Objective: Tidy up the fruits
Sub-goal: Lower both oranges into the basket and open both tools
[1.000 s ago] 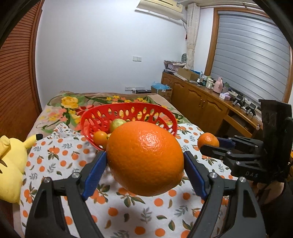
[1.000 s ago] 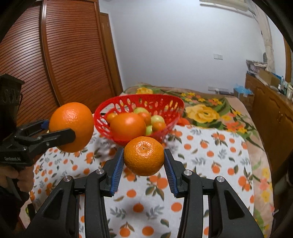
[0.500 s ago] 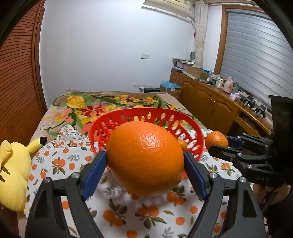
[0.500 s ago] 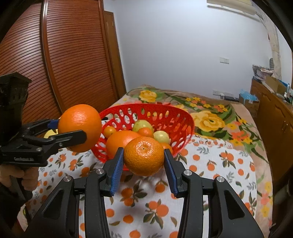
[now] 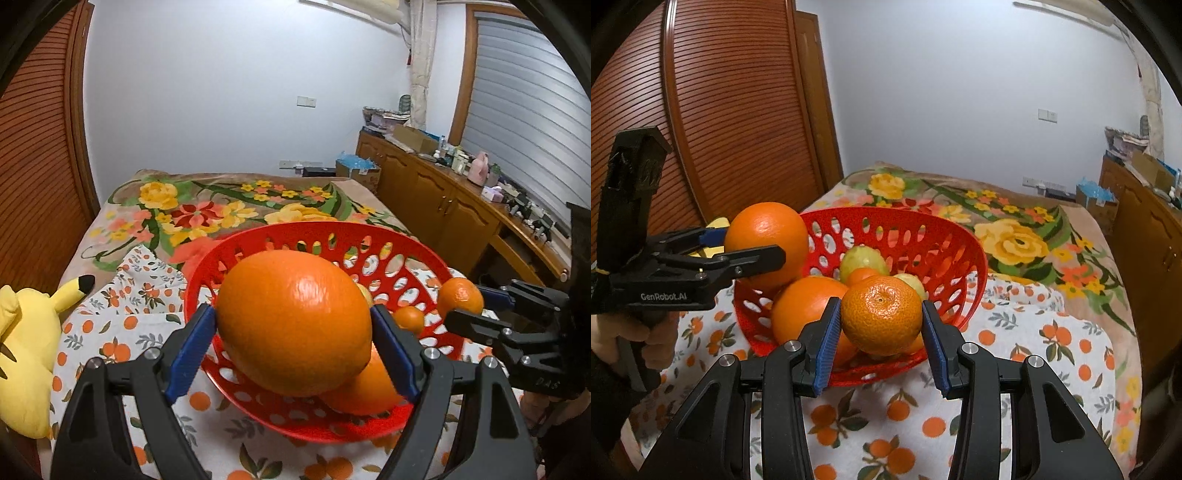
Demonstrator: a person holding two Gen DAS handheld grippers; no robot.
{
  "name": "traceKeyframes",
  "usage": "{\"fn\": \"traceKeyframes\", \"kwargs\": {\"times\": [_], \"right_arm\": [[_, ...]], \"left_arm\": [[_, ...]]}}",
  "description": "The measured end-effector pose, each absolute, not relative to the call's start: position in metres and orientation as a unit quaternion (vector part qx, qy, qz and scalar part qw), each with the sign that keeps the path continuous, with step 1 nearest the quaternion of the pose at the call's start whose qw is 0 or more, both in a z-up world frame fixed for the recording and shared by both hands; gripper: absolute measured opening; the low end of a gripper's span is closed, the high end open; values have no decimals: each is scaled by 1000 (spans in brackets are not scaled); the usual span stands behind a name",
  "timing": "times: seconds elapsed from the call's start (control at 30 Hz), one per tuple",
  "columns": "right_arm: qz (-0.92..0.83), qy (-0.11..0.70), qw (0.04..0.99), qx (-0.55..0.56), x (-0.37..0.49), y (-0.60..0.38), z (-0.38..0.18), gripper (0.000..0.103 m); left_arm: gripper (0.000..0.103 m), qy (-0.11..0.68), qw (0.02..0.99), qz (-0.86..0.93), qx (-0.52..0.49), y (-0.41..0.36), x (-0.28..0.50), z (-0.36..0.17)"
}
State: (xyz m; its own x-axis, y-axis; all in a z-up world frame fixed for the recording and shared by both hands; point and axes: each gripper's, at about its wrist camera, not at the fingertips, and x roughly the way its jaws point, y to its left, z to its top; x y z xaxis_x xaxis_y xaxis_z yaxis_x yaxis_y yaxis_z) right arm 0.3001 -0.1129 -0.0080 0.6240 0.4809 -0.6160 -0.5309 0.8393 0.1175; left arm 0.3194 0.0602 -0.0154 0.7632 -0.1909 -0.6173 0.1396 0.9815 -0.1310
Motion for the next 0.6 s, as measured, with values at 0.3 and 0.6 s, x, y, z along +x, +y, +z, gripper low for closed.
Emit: {"fn": "traceKeyframes", "kwargs": {"times": [0.3,0.6], "right_arm": [[281,341,896,-39,314,-104,-13,43],[272,339,899,-46,322,-99,-10,43]], "left_arm": [[84,300,951,-71,4,54,318,-12],[84,303,950,-74,-19,64,308,-10]]}}
